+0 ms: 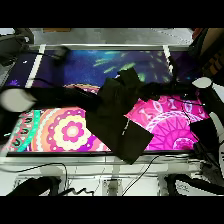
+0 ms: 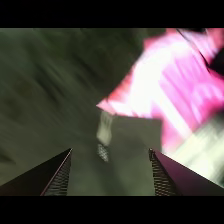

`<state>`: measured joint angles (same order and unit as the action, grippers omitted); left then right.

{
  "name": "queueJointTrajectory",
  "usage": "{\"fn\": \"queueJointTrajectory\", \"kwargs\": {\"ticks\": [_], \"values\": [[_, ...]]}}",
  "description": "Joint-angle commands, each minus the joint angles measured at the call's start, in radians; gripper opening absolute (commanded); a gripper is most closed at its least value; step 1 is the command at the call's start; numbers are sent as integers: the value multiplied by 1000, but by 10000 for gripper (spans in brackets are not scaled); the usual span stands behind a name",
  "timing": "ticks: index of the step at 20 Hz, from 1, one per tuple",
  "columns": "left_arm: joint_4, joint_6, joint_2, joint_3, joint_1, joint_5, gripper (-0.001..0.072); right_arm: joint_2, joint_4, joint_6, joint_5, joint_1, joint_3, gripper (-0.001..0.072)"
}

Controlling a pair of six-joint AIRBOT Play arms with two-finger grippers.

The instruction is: Fold the clothes and pants, and hang the long-sleeved shirts on hangers.

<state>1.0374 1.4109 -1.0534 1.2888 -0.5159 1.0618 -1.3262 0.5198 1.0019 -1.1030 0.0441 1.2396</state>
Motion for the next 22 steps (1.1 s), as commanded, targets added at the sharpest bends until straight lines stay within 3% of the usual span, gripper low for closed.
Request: {"fn": "queueJointTrajectory", "kwargs": {"ticks": [1, 4, 8, 11, 15, 18, 22], "values": [[-71, 1, -189, 0, -193, -3, 564, 4, 36, 37, 100, 0, 54, 37], [-74, 77, -355, 0, -332, -116, 564, 4, 95, 36, 98, 0, 54, 37], [-74, 80, -509, 3, -429, -329, 564, 4, 168, 36, 98, 0, 54, 37], [-74, 177, -588, 43, -436, -339, 564, 3, 216, 35, 111, 0, 54, 37], [-61, 129, -686, 158, -462, -340, 565, 3, 274, 35, 153, 0, 54, 37], [83, 94, -756, 263, -499, -339, 565, 3, 274, 35, 158, 0, 54, 37], [422, 92, -824, 374, -559, -297, 565, 4, 275, 34, 163, 0, 54, 37]]}}
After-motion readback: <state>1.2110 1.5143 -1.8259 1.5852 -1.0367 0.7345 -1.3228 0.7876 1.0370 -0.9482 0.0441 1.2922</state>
